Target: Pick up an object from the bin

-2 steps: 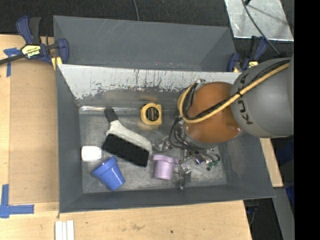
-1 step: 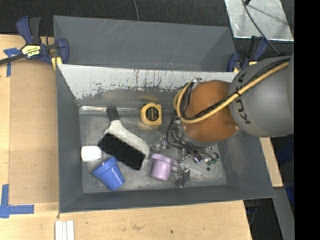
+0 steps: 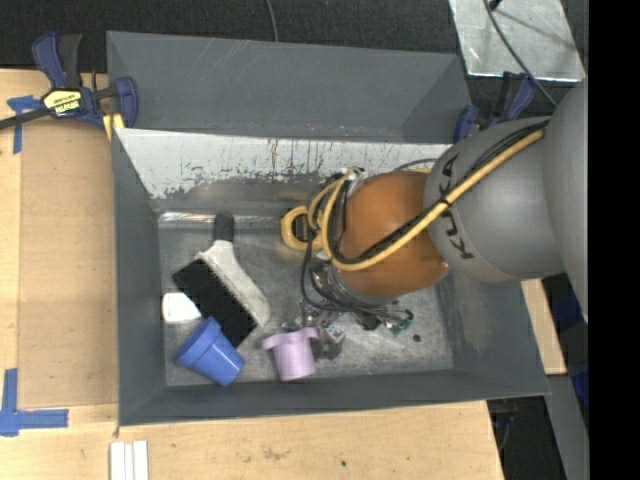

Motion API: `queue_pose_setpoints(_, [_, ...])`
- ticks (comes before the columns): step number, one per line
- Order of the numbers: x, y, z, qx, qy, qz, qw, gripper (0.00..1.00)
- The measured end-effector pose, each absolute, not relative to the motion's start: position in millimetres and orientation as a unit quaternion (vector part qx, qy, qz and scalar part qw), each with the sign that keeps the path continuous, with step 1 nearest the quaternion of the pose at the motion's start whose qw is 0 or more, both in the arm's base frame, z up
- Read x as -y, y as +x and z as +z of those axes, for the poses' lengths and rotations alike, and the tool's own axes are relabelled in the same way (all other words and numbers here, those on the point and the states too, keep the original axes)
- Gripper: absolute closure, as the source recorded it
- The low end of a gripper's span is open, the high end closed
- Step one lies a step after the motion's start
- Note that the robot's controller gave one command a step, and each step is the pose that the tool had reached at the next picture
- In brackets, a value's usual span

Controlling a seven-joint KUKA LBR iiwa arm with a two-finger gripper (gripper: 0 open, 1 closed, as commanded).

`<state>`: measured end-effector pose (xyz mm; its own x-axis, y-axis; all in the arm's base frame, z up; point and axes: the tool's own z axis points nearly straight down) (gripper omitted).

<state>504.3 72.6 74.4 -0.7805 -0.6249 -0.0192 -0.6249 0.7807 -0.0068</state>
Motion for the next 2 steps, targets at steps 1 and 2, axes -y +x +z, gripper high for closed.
queue_pose_setpoints(1, [-72.6, 504.2, 74.3, -0.943, -0.331, 0.0, 0.01, 1.0])
queue_pose_setpoints(2, [-84.1, 514.4, 210.6, -0.905, -0.425, -0.001, 0.004, 1.0])
